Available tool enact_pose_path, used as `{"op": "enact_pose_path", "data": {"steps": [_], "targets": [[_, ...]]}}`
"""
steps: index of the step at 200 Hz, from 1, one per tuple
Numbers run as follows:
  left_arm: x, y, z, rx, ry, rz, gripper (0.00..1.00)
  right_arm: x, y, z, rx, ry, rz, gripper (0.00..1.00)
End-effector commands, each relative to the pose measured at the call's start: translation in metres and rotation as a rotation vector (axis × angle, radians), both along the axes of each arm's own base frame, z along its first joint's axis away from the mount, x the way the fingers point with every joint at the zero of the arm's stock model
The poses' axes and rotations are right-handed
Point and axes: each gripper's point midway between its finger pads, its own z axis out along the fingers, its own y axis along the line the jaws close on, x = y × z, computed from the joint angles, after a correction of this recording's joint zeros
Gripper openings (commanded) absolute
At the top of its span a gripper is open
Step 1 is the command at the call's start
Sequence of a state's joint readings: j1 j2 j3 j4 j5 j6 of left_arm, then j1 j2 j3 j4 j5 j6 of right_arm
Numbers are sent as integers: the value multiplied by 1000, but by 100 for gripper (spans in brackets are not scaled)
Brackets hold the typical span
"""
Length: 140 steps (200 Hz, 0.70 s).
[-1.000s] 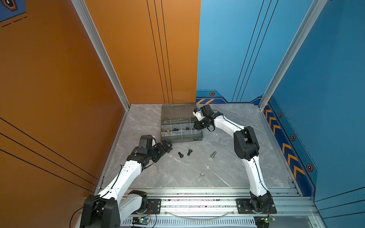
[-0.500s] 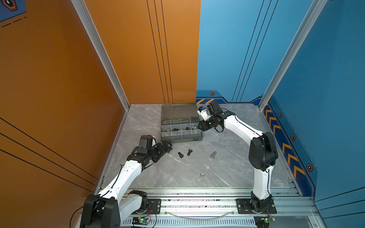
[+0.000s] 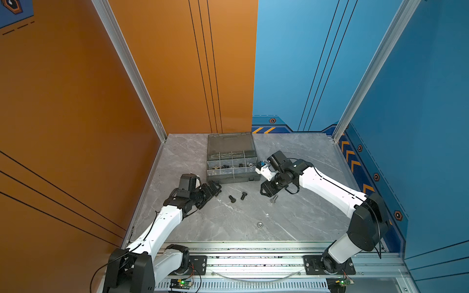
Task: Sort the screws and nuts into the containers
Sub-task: 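Move the right gripper back over the last silver hex nut on the table, then lower the right gripper around the silver hex nut and close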
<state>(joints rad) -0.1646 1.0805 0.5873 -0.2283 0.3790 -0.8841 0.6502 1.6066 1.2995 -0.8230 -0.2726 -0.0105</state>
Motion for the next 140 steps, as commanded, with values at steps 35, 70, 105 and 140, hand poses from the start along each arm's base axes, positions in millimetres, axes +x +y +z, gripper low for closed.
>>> {"op": "enact_pose_path", "data": {"steps": [35,70,105,140], "targets": [[-1,-4,3,-6,-2,-20,98,-65,3,-46,-147,143,69,53],[-2,-3,3,-6,-2,-17,98,-85,11,-63,-205,168,144,53],[-2,-3,2,-4,1,-15,98,-101,15,-74,-267,133,276,52],[-1,-4,-1,-5,5,-16,98,-109,14,-83,-307,76,426,52]]}}
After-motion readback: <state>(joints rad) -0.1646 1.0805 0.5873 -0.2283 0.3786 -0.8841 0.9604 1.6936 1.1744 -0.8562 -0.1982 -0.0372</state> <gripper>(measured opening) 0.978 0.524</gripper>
